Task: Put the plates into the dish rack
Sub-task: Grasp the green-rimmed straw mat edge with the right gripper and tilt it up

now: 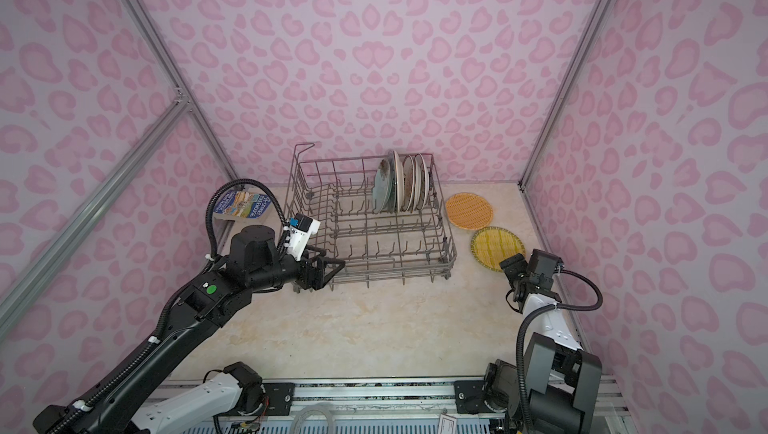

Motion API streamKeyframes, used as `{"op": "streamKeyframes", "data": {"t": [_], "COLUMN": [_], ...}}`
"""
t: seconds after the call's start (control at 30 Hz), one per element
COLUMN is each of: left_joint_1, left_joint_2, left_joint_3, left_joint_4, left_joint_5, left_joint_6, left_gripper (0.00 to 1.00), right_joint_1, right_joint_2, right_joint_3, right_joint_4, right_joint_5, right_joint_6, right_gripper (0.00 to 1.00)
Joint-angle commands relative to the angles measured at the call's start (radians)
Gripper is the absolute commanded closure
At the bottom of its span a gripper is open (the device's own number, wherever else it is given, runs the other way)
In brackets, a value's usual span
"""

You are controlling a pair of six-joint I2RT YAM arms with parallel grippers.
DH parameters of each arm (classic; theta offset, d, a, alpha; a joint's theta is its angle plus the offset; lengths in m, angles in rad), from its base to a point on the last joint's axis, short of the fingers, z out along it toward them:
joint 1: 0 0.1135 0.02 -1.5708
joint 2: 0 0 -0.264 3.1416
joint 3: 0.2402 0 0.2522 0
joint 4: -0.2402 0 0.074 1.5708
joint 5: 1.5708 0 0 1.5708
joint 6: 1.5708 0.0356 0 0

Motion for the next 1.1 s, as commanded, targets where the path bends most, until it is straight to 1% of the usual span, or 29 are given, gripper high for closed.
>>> {"op": "streamKeyframes", "data": {"t": [0.0, 0.17, 0.33, 0.4, 0.57, 0.77, 0.9, 0.97, 1.07], "left_joint_1": [0.001, 0.001, 0.001, 0.001, 0.001, 0.001, 0.003, 0.003, 0.003], "left_joint_2": [0.011, -0.004, -0.011, -0.007, -0.018, -0.027, -0.028, -0.032, -0.03], "left_joint_3": [0.001, -0.004, -0.009, -0.006, -0.006, -0.01, -0.006, -0.01, -0.011], "left_joint_4": [0.038, 0.05, 0.058, 0.054, 0.053, 0.056, 0.054, 0.06, 0.059], "left_joint_5": [0.028, 0.035, 0.034, 0.031, 0.028, 0.016, 0.023, 0.023, 0.024], "left_joint_6": [-0.01, -0.011, -0.018, -0.016, -0.013, -0.01, -0.008, -0.007, -0.007], "left_gripper": [0.19, 0.18, 0.19, 0.19, 0.19, 0.19, 0.19, 0.19, 0.19], "right_joint_1": [-0.013, -0.037, -0.038, -0.038, -0.057, -0.074, -0.085, -0.086, -0.087], "right_joint_2": [0.049, 0.156, 0.239, 0.272, 0.362, 0.447, 0.498, 0.525, 0.584], "right_joint_3": [-0.007, -0.006, -0.015, -0.015, -0.013, -0.029, -0.055, -0.066, -0.096], "right_joint_4": [0.095, 0.2, 0.297, 0.331, 0.427, 0.547, 0.655, 0.71, 0.845], "right_joint_5": [-0.049, -0.124, -0.147, -0.156, -0.212, -0.248, -0.269, -0.275, -0.303], "right_joint_6": [0.026, 0.056, 0.083, 0.095, 0.15, 0.207, 0.249, 0.265, 0.322], "right_gripper": [0.14, 0.16, 0.18, 0.21, 0.3, 0.43, 0.57, 0.63, 0.72]}}
